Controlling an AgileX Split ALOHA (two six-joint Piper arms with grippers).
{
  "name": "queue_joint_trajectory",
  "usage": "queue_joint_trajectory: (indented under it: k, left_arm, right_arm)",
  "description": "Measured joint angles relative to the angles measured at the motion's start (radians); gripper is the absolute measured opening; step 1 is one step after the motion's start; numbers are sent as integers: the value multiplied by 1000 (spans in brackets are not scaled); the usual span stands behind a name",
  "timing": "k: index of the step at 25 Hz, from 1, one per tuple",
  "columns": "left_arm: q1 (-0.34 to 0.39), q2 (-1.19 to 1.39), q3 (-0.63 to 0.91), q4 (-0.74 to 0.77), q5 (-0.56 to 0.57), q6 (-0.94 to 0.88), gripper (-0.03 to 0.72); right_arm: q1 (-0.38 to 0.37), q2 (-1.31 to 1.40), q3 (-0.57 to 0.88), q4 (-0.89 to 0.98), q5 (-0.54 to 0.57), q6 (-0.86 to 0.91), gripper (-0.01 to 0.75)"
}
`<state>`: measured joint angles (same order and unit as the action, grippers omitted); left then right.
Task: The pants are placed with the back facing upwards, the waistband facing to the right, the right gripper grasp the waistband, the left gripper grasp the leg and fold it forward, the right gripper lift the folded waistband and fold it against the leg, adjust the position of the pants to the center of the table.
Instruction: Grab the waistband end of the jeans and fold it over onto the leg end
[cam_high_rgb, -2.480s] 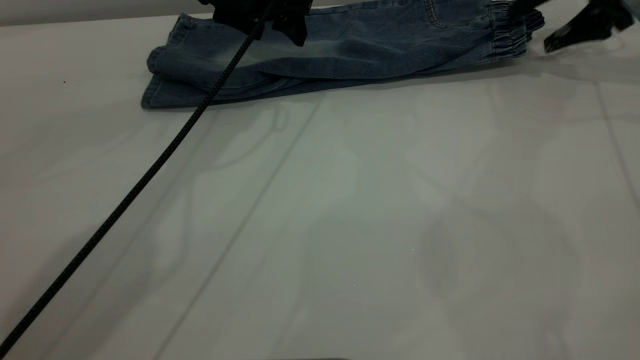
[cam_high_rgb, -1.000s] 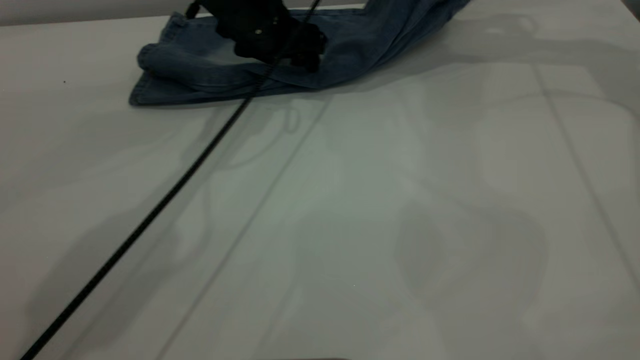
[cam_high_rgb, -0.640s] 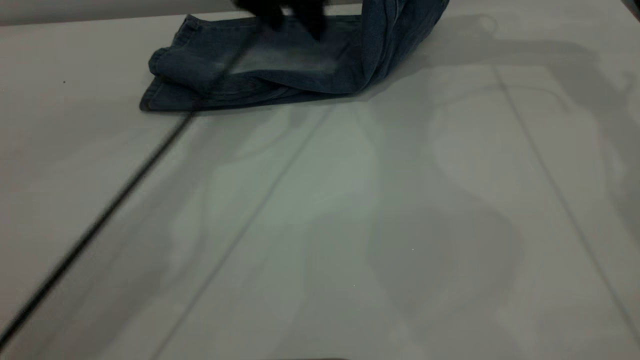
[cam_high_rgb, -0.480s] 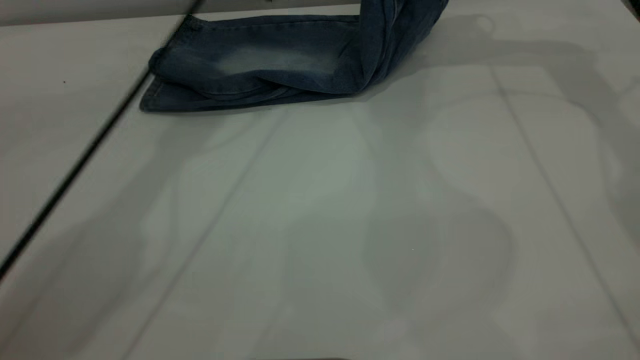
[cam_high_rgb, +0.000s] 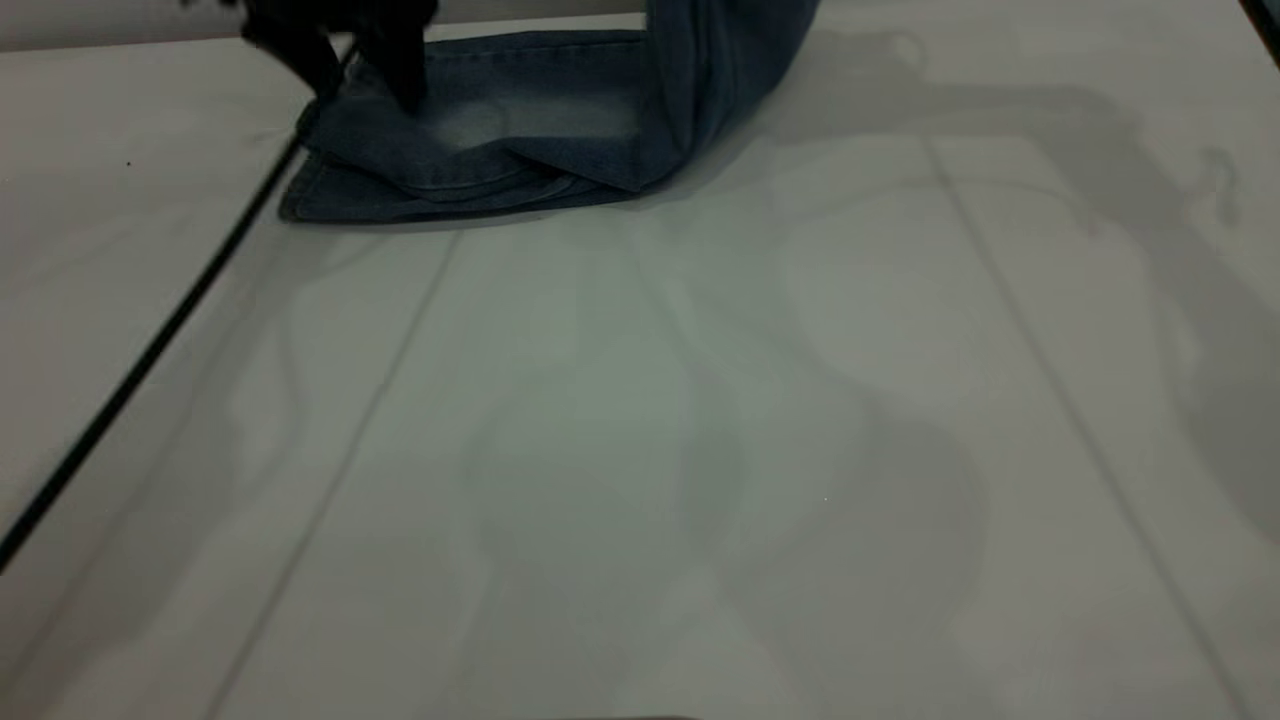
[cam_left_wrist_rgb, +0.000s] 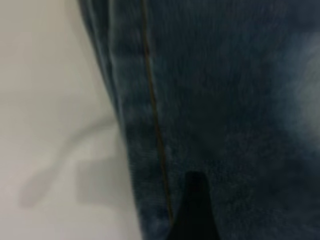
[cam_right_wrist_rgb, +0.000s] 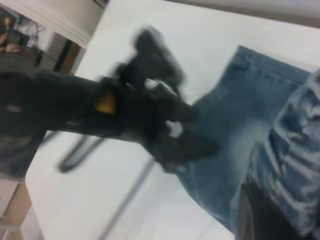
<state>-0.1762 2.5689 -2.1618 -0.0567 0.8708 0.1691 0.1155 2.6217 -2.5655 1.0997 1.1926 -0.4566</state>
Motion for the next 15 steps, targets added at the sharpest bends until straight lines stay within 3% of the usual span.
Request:
queue_joint_trajectory:
  k: [9,15]
  left_arm:
    - [0,42,-4,-15,3,-12,557]
    - [2,25,-132,30,170,-15,557]
  right_arm:
    - [121,0,-14,16,-99,-11,71]
    - [179,3,-15,1,-178,-31,71]
